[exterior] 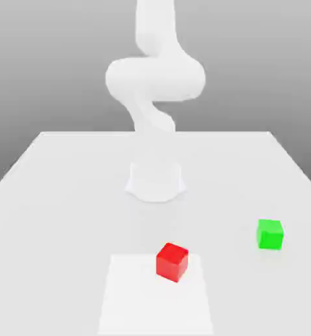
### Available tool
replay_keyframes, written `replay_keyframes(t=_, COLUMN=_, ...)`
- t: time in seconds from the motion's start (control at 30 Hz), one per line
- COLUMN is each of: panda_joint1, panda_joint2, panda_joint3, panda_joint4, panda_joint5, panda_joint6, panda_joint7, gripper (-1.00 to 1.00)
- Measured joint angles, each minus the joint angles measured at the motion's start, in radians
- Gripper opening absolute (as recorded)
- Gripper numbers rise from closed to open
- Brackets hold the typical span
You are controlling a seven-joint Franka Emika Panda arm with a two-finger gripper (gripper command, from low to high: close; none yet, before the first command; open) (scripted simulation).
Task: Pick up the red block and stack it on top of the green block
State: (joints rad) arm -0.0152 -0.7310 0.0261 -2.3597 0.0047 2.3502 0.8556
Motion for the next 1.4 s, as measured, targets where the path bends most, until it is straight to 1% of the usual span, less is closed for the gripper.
replay_keyframes(t=0.4, panda_joint1=-0.067, panda_joint2=0.406, panda_joint3=0.131, panda_joint4=-0.331, panda_joint5=0.018, panda_joint6=0.285, panda_joint7=0.327, gripper=0.0)
replay_keyframes(t=0.57, panda_joint1=-0.073, panda_joint2=0.621, panda_joint3=0.166, panda_joint4=-0.483, panda_joint5=0.034, panda_joint6=0.433, panda_joint7=0.48, gripper=0.0)
replay_keyframes(t=0.63, panda_joint1=-0.066, panda_joint2=0.708, panda_joint3=0.169, panda_joint4=-0.5, panda_joint5=0.05, panda_joint6=0.5, panda_joint7=0.497, gripper=0.0)
replay_keyframes(t=0.7, panda_joint1=-0.06, panda_joint2=0.781, panda_joint3=0.162, panda_joint4=-0.498, panda_joint5=0.042, panda_joint6=0.561, panda_joint7=0.509, gripper=0.0)
replay_keyframes(t=0.77, panda_joint1=-0.045, panda_joint2=0.851, panda_joint3=0.133, panda_joint4=-0.49, panda_joint5=-0.005, panda_joint6=0.62, panda_joint7=0.544, gripper=0.0)
replay_keyframes(t=0.83, panda_joint1=0.021, panda_joint2=0.919, panda_joint3=0.053, panda_joint4=-0.48, panda_joint5=-0.059, panda_joint6=0.677, panda_joint7=0.584, gripper=0.0)
replay_keyframes(t=0.87, panda_joint1=0.042, panda_joint2=0.937, panda_joint3=0.03, panda_joint4=-0.478, panda_joint5=-0.07, panda_joint6=0.692, panda_joint7=0.592, gripper=-1.0)
replay_keyframes(t=1.07, panda_joint1=0.051, panda_joint2=0.946, panda_joint3=0.018, panda_joint4=-0.477, panda_joint5=-0.081, panda_joint6=0.701, panda_joint7=0.601, gripper=-1.0)
replay_keyframes(t=1.1, panda_joint1=0.036, panda_joint2=0.933, panda_joint3=0.036, panda_joint4=-0.478, panda_joint5=-0.068, panda_joint6=0.691, panda_joint7=0.591, gripper=-1.0)
replay_keyframes(t=1.17, panda_joint1=0.007, panda_joint2=0.882, panda_joint3=0.081, panda_joint4=-0.486, panda_joint5=-0.008, panda_joint6=0.647, panda_joint7=0.548, gripper=-1.0)
replay_keyframes(t=1.23, panda_joint1=-0.002, panda_joint2=0.817, panda_joint3=0.103, panda_joint4=-0.495, panda_joint5=0.041, panda_joint6=0.592, panda_joint7=0.513, gripper=-1.0)
replay_keyframes(t=1.3, panda_joint1=-0.003, panda_joint2=0.75, panda_joint3=0.107, panda_joint4=-0.504, panda_joint5=0.049, panda_joint6=0.535, panda_joint7=0.507, gripper=-1.0)
replay_keyframes(t=1.37, panda_joint1=0.004, panda_joint2=0.688, panda_joint3=0.109, panda_joint4=-0.513, panda_joint5=0.032, panda_joint6=0.481, panda_joint7=0.517, gripper=-1.0)
replay_keyframes(t=1.4, panda_joint1=0.037, panda_joint2=0.669, panda_joint3=0.126, panda_joint4=-0.512, panda_joint5=0.036, panda_joint6=0.463, panda_joint7=0.507, gripper=-1.0)
